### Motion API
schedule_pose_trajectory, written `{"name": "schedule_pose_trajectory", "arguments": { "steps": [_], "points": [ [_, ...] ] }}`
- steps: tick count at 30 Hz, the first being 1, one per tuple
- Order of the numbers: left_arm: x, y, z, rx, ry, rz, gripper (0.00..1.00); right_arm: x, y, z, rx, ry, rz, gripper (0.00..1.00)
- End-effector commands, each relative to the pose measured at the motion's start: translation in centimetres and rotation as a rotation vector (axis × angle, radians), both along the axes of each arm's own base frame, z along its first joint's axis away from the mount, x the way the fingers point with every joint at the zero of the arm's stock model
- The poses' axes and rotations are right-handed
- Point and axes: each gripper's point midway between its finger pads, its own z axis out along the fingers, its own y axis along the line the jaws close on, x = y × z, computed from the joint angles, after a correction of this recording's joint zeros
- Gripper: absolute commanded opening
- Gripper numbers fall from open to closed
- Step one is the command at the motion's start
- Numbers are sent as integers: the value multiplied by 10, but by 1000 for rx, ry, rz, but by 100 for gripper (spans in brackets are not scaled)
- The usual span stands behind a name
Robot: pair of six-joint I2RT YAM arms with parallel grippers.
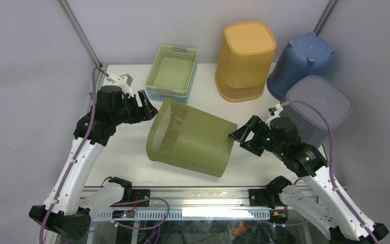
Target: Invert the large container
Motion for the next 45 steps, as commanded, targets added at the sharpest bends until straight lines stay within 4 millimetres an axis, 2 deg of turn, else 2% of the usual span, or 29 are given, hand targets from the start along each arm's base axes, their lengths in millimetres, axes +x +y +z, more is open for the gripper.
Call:
{"name": "schedule_pose_trajectory", "arguments": {
  "steps": [1, 5, 11, 16, 18, 23, 26, 32, 37, 45],
  "points": [
    [4, 23, -22, 93, 76, 124, 73, 1, 18, 11, 96, -19, 50, 82],
    [4, 21, -36, 87, 113, 123, 72, 2, 34, 8, 138, -7, 102, 82],
    [4, 13, -39, 60, 112, 89, 72, 3, 41, 27, 172, -62, 131, 81],
    [7, 18, -33, 73, 90, 110, 72, 3, 44, 39, 191, -90, 149, 80],
    [8, 22, -21, 69, 58, 137, 72, 4, 44, 37, 184, -87, 143, 80],
    [8, 28, 30, 24, -88, 175, 72, 4, 45, 30, 184, -69, 138, 80],
    [4, 23, 42, 1, -121, 137, 72, 5, 45, 29, 178, -71, 136, 81],
    [-7, 6, 15, 2, -22, 23, 72, 6, 46, 30, 176, -73, 136, 81],
    [-10, 4, -11, 28, 56, -10, 71, 7, 47, 30, 177, -73, 136, 81],
    [-12, 3, -32, 49, 121, -19, 71, 7, 52, 37, 209, -91, 152, 81]
  ]
}}
